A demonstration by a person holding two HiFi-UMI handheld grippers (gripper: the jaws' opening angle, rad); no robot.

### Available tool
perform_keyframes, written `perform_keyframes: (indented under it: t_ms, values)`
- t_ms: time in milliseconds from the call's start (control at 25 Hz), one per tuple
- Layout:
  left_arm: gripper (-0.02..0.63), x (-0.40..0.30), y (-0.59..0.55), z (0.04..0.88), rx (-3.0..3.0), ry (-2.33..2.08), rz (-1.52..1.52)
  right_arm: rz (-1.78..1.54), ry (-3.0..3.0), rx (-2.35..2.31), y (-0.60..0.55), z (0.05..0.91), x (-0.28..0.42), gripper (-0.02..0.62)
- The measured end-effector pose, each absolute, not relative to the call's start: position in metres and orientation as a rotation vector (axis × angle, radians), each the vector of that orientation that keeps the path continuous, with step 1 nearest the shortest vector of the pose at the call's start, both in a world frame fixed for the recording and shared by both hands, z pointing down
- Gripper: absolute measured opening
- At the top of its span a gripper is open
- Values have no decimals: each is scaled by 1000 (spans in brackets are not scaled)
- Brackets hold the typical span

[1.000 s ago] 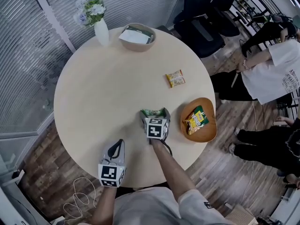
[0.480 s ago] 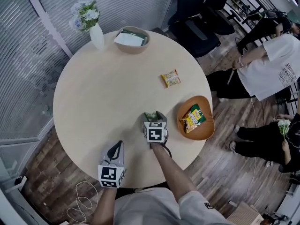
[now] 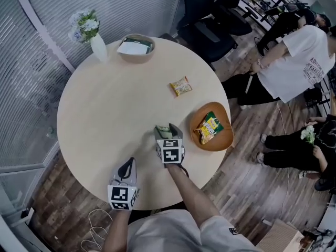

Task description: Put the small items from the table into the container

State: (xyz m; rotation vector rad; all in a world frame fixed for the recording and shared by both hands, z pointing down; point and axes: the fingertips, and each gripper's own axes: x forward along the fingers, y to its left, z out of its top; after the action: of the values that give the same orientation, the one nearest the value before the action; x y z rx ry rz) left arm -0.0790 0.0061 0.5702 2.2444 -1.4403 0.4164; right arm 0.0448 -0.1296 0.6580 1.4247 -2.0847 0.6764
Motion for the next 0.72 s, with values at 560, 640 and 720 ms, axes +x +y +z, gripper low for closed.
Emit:
perform_keyframes:
  t_ms: [560,640,720]
  values:
    - [-5,-6,1,545,2432,-1253,413,604,-2110,1784,-125,559,163,268]
    - [-5,4,-1,541,2456,-1224,418,633,-2050,1842,-123,562,195,268]
    - [-5,12,-1,537,2476,-1200,426,659,-1988,1872,-117,569,223,270]
